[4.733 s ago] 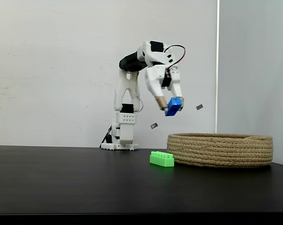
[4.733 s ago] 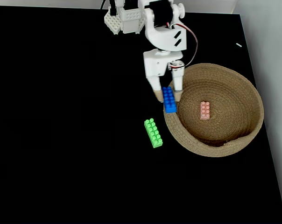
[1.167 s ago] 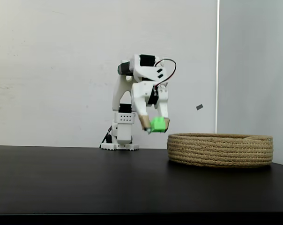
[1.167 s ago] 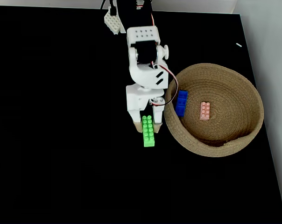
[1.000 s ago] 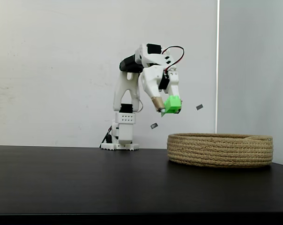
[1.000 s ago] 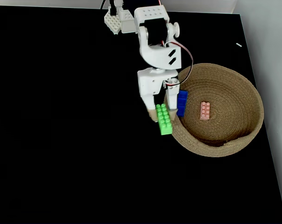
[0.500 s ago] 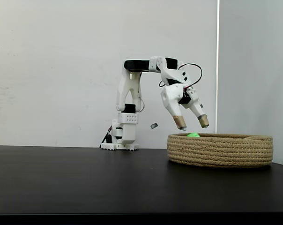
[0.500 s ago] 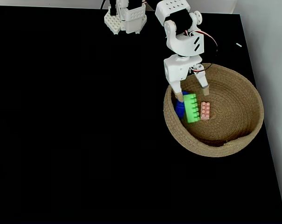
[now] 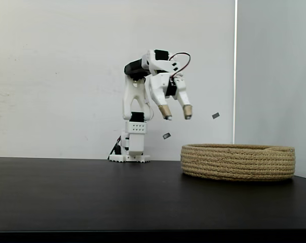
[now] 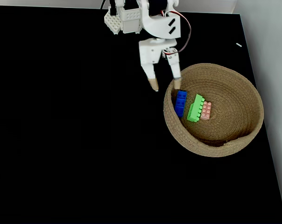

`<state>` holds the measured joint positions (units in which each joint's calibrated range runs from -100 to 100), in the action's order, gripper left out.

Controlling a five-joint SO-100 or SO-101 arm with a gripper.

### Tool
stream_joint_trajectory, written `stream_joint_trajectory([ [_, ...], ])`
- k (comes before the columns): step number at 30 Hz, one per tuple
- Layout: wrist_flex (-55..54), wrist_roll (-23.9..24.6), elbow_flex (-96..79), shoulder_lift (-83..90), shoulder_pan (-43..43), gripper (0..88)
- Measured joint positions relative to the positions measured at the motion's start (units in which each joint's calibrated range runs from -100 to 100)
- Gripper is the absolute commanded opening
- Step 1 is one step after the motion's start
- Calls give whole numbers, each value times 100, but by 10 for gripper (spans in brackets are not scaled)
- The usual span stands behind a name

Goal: Place the lego blocks in the tray

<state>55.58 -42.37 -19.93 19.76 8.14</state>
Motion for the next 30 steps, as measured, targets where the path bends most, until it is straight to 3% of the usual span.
stream_joint_trajectory([
  [16, -349, -718, -7000, 5937, -725, 0],
  [22, -8, -938, -7821, 7209, -1067, 0],
  [30, 1429, -1158, -7928, 7837, -1034, 0],
])
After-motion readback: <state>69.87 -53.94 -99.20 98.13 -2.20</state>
